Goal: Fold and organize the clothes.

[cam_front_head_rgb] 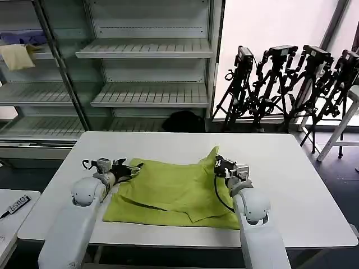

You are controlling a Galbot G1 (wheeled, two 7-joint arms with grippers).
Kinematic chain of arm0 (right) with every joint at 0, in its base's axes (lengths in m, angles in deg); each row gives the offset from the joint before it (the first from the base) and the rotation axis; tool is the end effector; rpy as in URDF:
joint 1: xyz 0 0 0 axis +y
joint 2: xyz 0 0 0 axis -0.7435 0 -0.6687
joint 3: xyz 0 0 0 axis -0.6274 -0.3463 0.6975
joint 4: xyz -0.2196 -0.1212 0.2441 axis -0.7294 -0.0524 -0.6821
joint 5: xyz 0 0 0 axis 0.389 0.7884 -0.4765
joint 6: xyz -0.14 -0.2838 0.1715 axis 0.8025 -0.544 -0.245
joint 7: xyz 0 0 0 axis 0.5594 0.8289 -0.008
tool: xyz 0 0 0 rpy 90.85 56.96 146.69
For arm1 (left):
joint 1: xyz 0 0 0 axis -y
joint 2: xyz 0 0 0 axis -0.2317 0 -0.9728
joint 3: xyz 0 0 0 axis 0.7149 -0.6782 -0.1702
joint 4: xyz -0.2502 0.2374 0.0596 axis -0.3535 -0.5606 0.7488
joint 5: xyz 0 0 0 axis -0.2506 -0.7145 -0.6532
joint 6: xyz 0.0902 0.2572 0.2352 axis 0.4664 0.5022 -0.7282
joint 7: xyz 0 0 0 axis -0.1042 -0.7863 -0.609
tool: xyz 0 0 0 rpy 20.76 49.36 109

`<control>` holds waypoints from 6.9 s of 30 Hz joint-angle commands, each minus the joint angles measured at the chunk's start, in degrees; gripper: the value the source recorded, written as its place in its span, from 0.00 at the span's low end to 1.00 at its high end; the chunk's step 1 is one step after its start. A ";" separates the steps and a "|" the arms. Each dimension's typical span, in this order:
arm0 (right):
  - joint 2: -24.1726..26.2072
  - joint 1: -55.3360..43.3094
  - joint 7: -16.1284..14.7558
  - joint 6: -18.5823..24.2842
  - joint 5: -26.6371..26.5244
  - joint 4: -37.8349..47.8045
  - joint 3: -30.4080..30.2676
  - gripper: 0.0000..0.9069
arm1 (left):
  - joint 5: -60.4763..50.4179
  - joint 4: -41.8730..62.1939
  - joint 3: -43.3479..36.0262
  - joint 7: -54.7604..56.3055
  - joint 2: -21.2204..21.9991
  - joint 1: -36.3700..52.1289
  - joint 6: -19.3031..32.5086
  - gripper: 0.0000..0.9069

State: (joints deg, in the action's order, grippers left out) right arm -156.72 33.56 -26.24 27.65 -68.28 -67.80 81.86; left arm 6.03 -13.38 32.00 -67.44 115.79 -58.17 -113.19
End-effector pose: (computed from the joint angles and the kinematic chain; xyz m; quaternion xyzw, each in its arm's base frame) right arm 0.3922 0.0152 -0.2361 0.1023 -0.9852 0.0190 0.1363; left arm 0.4610 0.1068 -0.2781 -0.1509 -0.9555 -0.0488 0.2488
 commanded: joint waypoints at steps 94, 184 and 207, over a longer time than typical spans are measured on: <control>3.02 29.02 -2.82 0.19 4.25 -21.11 3.27 1.00 | -8.02 -32.36 12.14 -1.79 -1.05 -31.43 4.59 1.00; 6.56 16.36 0.43 11.10 -12.62 -11.79 16.09 1.00 | -6.67 -29.90 38.35 2.47 -2.80 -36.55 14.16 0.00; 5.83 17.59 0.42 11.26 -12.36 -11.11 16.71 1.00 | -14.12 -49.88 11.14 0.64 1.68 -38.02 8.59 0.00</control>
State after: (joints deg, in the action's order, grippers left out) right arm -150.79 50.95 -25.76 38.84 -80.65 -78.85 98.48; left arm -3.54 -53.34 63.74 -67.12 113.57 -95.98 -101.26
